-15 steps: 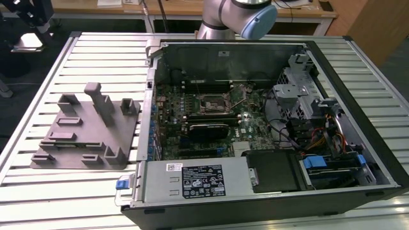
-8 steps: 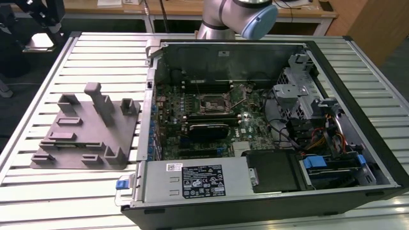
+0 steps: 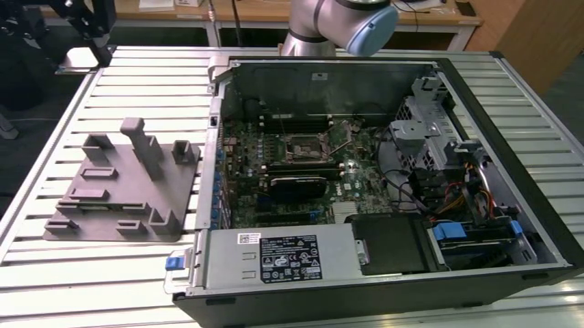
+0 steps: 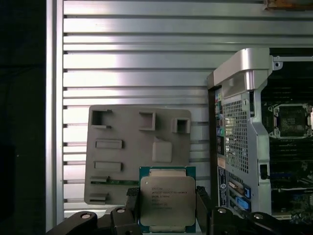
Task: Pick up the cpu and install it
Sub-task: 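Pick up the cpu and move it towards the insertion slot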
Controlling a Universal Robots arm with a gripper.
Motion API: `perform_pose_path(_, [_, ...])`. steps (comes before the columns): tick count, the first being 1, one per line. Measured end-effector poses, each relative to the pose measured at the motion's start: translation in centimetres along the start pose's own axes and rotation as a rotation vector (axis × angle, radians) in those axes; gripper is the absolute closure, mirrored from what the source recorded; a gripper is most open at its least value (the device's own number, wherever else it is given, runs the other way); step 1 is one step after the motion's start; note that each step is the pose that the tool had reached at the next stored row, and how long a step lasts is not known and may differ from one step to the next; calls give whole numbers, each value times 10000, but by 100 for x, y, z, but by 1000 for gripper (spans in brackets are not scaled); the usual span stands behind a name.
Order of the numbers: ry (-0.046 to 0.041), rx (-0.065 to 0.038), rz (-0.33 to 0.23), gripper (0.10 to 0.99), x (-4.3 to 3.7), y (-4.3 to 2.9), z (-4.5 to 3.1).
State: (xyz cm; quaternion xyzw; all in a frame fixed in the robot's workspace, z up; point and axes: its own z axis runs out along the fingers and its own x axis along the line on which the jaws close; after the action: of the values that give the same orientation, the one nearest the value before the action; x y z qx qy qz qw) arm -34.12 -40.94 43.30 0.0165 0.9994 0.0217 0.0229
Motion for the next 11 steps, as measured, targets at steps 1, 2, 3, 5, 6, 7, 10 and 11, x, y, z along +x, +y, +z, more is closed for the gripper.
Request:
perform_pose_path(1, [-1,0,0,545,-35,1,2])
perform_pose_path(2, [0,0,0,545,-66,3,3])
perform_pose_path(3, [0,0,0,545,-100,5,5])
perform_pose_path(5, [0,0,0,545,-164,8,8])
perform_pose_path(6, [1,0,-1,545,-195,9,9])
perform_pose_path(7, [0,0,0,545,-227,11,11])
perform_pose_path(10, [-1,-1,0,545,-330,16,16])
perform_pose_path(11, [0,0,0,545,-364,18,17])
